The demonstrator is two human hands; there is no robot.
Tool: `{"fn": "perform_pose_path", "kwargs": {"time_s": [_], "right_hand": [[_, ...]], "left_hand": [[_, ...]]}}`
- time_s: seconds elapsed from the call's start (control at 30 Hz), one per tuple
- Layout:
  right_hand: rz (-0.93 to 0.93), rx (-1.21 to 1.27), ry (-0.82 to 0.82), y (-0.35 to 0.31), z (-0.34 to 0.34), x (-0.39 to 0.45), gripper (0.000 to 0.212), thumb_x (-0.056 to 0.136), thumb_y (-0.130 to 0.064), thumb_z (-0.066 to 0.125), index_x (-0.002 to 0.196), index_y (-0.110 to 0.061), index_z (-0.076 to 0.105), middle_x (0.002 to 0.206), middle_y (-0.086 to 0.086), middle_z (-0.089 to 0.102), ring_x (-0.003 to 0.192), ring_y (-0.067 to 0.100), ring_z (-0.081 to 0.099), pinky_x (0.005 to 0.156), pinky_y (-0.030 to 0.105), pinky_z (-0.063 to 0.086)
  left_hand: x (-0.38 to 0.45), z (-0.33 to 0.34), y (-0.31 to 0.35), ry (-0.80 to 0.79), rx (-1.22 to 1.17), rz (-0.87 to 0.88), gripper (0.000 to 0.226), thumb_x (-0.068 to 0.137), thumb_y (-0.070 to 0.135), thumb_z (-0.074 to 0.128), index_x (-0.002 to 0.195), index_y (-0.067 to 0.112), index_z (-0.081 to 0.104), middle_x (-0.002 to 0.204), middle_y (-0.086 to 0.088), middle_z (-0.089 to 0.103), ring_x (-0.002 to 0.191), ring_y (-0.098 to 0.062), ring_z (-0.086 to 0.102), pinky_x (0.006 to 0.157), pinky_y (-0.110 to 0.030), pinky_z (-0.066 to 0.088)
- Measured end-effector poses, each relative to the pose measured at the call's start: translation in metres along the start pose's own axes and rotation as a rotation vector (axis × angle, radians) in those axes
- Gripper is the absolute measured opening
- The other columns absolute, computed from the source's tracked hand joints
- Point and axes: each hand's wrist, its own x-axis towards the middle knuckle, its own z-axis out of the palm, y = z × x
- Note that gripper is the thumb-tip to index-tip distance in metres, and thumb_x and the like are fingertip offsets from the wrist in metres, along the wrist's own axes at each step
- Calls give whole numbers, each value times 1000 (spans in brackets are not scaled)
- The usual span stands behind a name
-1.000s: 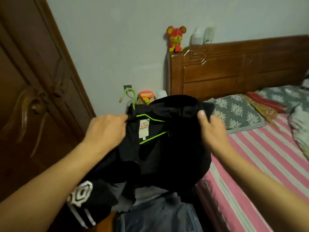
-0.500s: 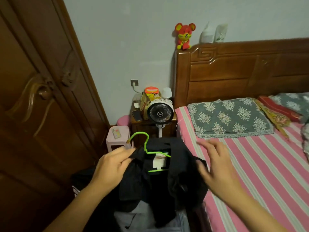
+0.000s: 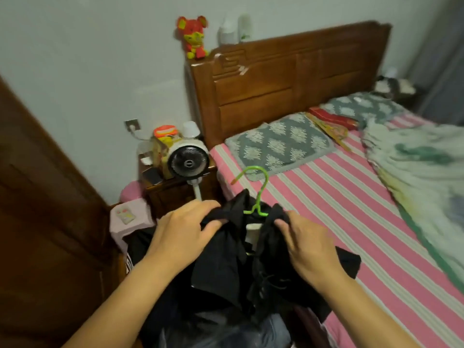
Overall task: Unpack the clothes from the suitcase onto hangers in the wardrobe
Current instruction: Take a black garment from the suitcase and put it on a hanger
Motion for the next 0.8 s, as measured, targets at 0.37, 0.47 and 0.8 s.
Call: {"fn": "perform_pose_path", "kwargs": {"time_s": [0.37, 0.47, 0.8], "right_hand": [[474, -266, 291, -16, -123, -140, 37, 97, -50, 41, 72, -23, 41, 63, 4, 55, 61, 31, 54, 53, 36, 31], [566, -396, 374, 10, -179, -157, 36, 99, -46, 49, 76, -19, 47, 71, 9, 61, 72, 36, 58, 59, 39, 36], [823, -429, 314, 219, -259, -209, 31, 103, -41, 44, 89, -15, 53, 90, 17, 65, 89, 41, 58, 65, 38, 30]], "left_hand": [[31, 35, 99, 56, -129, 614, 36, 92, 54, 55, 102, 25, 74, 86, 2, 67, 81, -26, 68, 57, -38, 54], [63, 35, 163, -109, -193, 620, 43, 87, 63, 59, 112, 31, 72, 103, 3, 72, 99, -26, 67, 76, -41, 55], [137, 200, 357, -372, -60, 593, 54, 87, 70, 53, 67, 20, 54, 72, -7, 61, 82, -37, 62, 60, -39, 42]]}}
